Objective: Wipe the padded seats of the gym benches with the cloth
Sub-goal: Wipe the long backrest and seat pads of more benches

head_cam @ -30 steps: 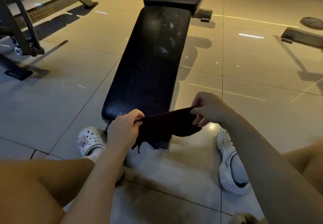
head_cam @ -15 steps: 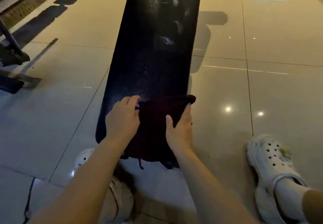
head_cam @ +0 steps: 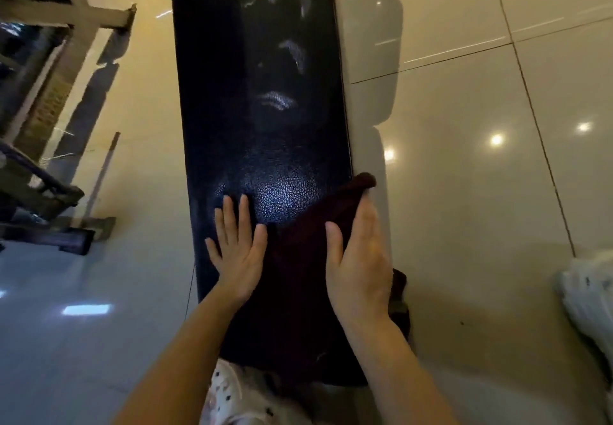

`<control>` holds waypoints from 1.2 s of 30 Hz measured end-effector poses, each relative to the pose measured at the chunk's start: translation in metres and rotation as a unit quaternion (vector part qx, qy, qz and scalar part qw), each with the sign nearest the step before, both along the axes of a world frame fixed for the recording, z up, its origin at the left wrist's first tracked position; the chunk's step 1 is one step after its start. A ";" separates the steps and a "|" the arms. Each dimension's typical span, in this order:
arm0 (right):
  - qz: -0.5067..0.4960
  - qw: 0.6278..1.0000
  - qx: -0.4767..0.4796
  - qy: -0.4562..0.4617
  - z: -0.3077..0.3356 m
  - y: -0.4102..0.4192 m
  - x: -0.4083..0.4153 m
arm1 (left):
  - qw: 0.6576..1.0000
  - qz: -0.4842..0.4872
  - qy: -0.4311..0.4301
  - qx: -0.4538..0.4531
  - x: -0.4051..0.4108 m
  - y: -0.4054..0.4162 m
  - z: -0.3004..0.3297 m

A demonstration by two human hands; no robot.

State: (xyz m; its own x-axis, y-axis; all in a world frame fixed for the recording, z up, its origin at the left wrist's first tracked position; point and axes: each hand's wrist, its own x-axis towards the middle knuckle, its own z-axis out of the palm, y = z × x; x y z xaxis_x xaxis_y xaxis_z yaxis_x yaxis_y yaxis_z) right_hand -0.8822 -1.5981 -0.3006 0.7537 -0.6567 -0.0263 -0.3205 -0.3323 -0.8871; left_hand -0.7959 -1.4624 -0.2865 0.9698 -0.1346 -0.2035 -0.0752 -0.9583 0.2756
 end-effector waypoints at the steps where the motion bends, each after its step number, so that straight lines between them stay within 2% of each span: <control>1: 0.012 1.000 0.008 -0.002 0.002 -0.007 0.011 | 1.000 0.005 0.003 -0.004 0.001 0.001 0.000; 4: 0.016 1.000 0.017 -0.010 0.007 -0.022 0.035 | 1.000 0.008 0.014 -0.001 0.002 -0.001 0.001; 7: -0.014 0.998 -0.040 -0.046 0.008 -0.024 0.042 | 1.000 0.004 0.015 0.010 0.001 -0.004 0.002; 10: 0.002 0.996 -0.073 -0.044 0.003 -0.018 0.038 | 1.000 0.003 0.015 0.013 0.003 -0.003 0.003; 13: 0.037 0.998 -0.050 -0.025 0.001 -0.016 0.029 | 1.000 0.001 0.013 0.002 0.002 -0.003 0.003; 17: 0.025 0.999 0.018 -0.010 -0.007 0.002 -0.011 | 1.000 -0.002 0.011 -0.003 -0.001 -0.003 0.004; 22: 0.044 0.998 0.042 -0.009 -0.031 0.019 -0.061 | 1.000 0.008 -0.001 -0.018 -0.001 -0.005 0.005; 25: 0.037 0.996 0.082 -0.014 -0.024 0.013 -0.050 | 0.998 0.011 -0.069 -0.009 -0.009 -0.008 -0.005; 28: 0.024 0.998 0.051 -0.037 -0.013 -0.005 -0.017 | 0.986 0.002 -0.163 -0.018 -0.015 -0.006 -0.018; 32: 0.038 0.995 0.089 -0.040 -0.010 -0.019 0.013 | 0.983 -0.001 -0.185 -0.013 -0.011 -0.005 -0.025; 36: -0.008 0.995 0.088 -0.033 -0.005 -0.014 0.024 | 0.981 -0.020 -0.193 -0.015 -0.010 -0.001 -0.028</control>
State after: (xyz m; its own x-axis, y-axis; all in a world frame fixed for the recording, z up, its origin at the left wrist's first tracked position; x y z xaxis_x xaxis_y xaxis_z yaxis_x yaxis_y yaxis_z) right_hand -0.8582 -1.6117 -0.3059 0.7473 -0.6580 -0.0926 -0.2627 -0.1645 -0.9507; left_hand -0.8055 -1.4636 -0.3146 0.9676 -0.1740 0.1828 -0.2165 -0.9445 0.2471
